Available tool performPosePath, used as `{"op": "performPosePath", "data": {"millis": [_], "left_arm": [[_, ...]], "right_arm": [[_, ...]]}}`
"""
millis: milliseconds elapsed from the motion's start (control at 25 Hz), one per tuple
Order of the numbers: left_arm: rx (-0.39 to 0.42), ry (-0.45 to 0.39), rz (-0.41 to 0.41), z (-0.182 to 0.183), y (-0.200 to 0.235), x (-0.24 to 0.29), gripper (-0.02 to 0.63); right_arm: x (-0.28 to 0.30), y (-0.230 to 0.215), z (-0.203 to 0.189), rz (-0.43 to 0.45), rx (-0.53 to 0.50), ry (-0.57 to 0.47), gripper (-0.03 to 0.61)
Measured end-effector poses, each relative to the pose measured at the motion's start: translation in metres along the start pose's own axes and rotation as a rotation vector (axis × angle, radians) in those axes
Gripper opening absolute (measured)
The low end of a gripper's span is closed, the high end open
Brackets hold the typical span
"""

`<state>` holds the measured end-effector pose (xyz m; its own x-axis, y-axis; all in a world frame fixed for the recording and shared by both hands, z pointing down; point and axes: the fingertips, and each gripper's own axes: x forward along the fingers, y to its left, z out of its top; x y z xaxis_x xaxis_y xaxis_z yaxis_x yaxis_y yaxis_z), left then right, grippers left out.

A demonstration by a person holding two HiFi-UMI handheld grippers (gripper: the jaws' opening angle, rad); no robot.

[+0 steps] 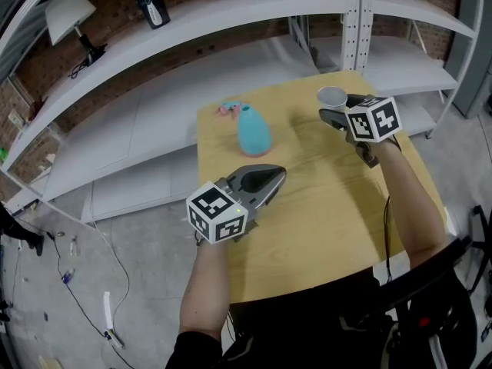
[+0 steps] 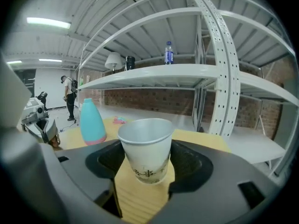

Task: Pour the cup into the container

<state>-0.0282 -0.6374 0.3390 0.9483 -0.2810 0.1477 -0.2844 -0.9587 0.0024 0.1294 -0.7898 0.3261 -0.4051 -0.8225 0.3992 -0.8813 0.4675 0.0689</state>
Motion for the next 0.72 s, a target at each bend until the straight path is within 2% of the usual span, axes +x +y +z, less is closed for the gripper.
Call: {"op": "performPosePath", "data": {"millis": [200, 400, 720], "left_arm": [[0.0, -0.001, 0.002, 0.0, -0.001, 0.001, -0.008], [0.0, -0.001, 0.001, 0.0, 0.0, 0.001, -0.008], [-0.002, -0.001, 0.004, 0.0, 0.001, 0.002, -0.008]], "right_arm": [[-0.001, -0.019, -0.024, -0.023, 0.061, 0.023, 0.305], [0.0, -0.023, -0.031, -0.006, 0.119, 0.005, 0.305], [-0.001, -0.024, -0.034, -0.01, 0.118, -0.01, 0.308]]}}
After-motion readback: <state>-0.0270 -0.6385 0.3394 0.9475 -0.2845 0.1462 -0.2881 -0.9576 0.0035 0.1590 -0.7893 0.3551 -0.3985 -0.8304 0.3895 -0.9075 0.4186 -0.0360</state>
